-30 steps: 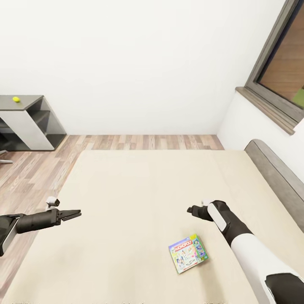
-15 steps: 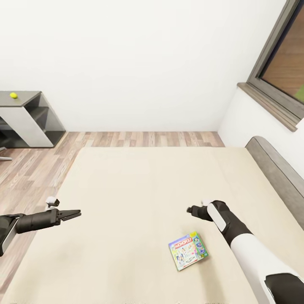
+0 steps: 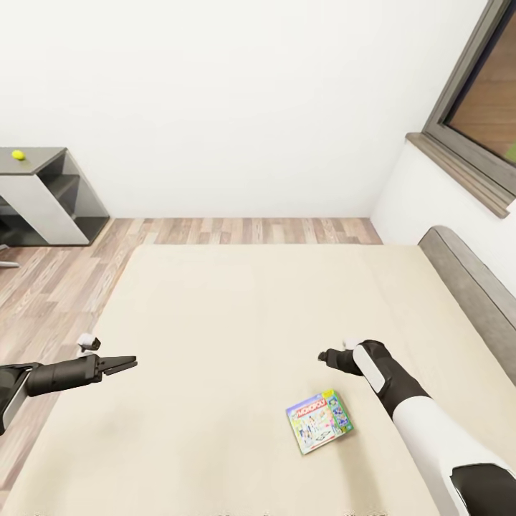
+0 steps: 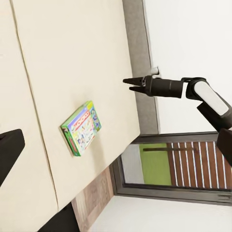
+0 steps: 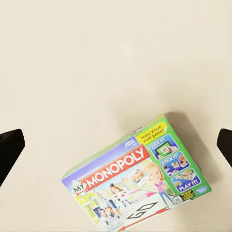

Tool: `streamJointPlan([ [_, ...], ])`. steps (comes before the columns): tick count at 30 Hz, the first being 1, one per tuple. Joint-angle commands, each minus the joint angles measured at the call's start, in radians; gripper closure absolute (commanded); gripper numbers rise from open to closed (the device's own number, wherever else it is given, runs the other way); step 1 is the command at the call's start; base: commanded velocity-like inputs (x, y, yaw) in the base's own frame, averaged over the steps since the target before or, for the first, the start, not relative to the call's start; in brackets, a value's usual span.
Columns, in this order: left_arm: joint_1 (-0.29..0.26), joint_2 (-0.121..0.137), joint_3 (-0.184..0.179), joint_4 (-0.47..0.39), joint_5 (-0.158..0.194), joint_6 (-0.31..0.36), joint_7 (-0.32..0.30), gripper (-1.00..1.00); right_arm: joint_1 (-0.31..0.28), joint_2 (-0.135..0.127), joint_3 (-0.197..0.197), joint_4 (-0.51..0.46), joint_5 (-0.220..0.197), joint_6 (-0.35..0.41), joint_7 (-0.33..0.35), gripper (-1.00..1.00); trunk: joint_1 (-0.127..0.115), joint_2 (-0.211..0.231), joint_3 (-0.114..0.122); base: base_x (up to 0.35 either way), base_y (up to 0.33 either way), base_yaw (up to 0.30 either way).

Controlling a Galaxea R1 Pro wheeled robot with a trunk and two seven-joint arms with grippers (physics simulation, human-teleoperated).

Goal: Put all the toys in the child's room - the three board games (two on the bed and one on the table), the two jigsaw puzzles on the table, and the tennis ball on the table - inside the toy box on the table in the child's room.

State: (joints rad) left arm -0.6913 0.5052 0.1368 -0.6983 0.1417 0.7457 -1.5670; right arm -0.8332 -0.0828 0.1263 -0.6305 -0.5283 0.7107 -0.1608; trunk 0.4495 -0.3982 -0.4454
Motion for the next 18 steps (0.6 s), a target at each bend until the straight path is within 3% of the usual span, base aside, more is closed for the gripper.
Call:
streamJointPlan([
  [1, -0.001, 0.000, 0.000, 0.000, 0.000, 0.011, -0.004, -1.00, -0.001, -0.001, 0.006, -0.001, -0.011, 0.003, -0.009, -1.00, 0.000, -0.002, -0.003, 0.000, 0.000, 0.000],
  [18, -0.001, 0.001, 0.000, 0.000, -0.001, 0.011, -0.004, -1.00, -0.007, -0.005, 0.005, -0.004, -0.011, 0.006, -0.009, -1.00, 0.000, -0.002, -0.031, 0.000, 0.000, 0.000],
])
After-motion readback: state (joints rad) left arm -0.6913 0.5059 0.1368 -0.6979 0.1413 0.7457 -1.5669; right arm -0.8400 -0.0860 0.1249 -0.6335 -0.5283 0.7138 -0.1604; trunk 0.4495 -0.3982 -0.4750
